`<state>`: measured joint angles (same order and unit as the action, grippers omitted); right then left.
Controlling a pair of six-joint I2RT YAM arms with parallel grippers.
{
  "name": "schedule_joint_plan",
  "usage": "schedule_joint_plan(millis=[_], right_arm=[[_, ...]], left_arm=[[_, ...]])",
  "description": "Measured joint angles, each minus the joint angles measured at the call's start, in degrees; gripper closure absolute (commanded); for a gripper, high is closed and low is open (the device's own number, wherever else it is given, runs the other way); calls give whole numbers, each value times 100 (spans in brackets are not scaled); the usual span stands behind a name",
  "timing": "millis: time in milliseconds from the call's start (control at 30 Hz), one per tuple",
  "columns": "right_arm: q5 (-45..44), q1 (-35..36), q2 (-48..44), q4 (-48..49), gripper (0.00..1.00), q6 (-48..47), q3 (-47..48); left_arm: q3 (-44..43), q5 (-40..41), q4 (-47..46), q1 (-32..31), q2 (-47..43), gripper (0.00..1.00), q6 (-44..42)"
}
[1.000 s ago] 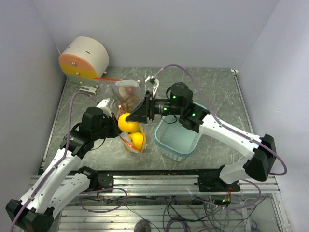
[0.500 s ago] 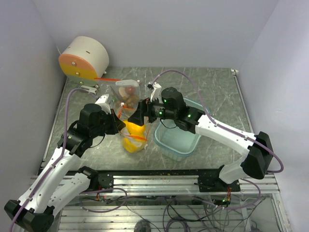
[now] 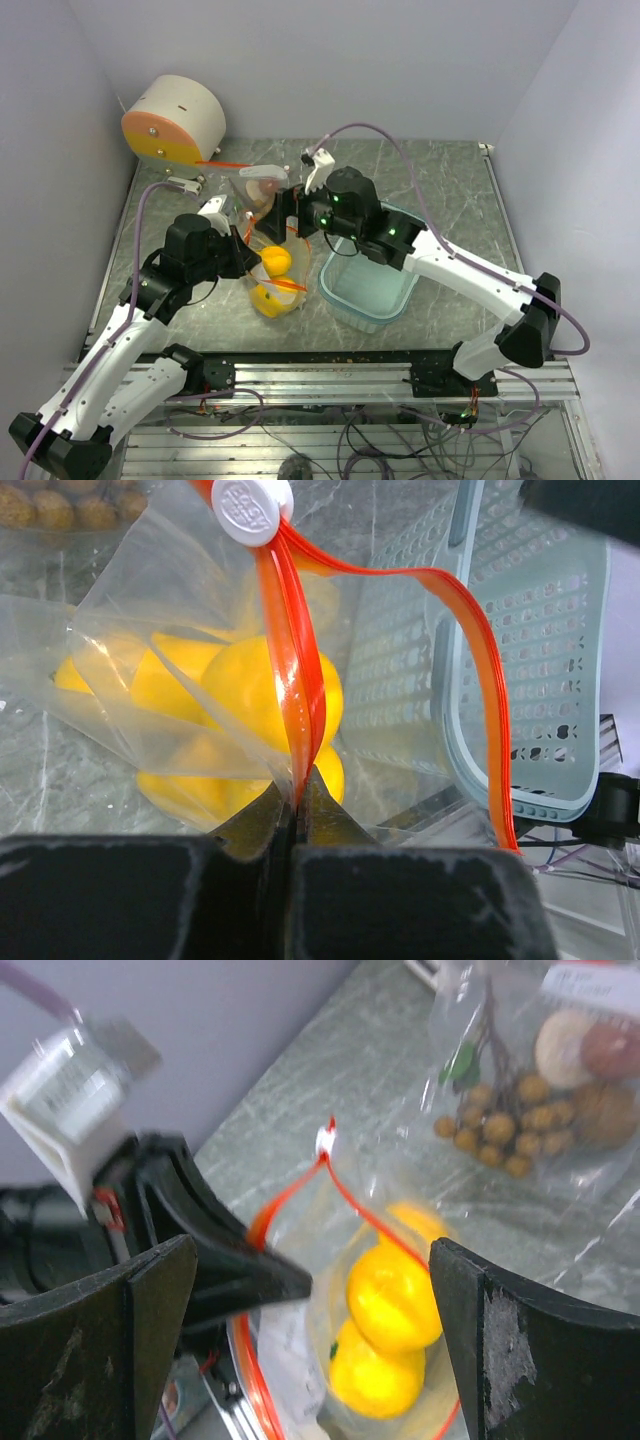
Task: Place the food in the zip-top bag and seal the zipper
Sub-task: Place the fake fruit in the zipper food storage bag, then pick up the zipper food storage bag at the center of the board.
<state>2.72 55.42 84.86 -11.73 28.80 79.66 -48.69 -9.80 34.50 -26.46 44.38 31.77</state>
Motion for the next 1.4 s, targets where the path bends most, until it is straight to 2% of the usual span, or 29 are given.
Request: schedule_joint_plan(millis=[133, 400, 467, 600, 667, 867, 967, 1000, 1067, 1167, 1200, 1400], right_arm=[[-474, 76, 466, -94, 1, 9, 745], [-970, 188, 1604, -579, 12, 72, 1405], [-1045, 256, 1735, -673, 24, 74, 1453], [-1143, 385, 1777, -708, 80, 42, 1545], [-1204, 435, 1777, -713, 99, 44, 1606], [-1390, 476, 1711, -776, 100, -39, 1495], [-1370, 476, 1510, -721, 100, -105, 1244], [-1357, 476, 1421, -688, 100, -138, 1152], [-1338, 470, 1255, -660, 100, -221, 1043], [-1169, 428, 1025, -605, 100, -396, 1010], [-1095, 413, 968, -575, 100, -444, 1010], [-216, 256, 804, -562, 100, -887, 1193]], left_arm=[[0, -61, -28, 0, 37, 93, 17], [0, -79, -39, 0, 42, 93, 15], [0, -83, -33, 0, 48, 93, 17], [0, -96, -42, 0, 87, 93, 17], [0, -96, -46, 0, 118, 93, 15], [-2, -92, -48, 0, 199, 92, 0], [-72, -59, 13, 0, 223, 75, -66], [-155, -37, 90, 0, 223, 62, -98], [-363, 13, 219, 0, 179, 47, -179], [-730, 44, 380, 0, -4, 9, -343], [-848, 46, 437, 0, -87, 2, -409], [-1403, 33, 750, 0, -905, 1, -1045]])
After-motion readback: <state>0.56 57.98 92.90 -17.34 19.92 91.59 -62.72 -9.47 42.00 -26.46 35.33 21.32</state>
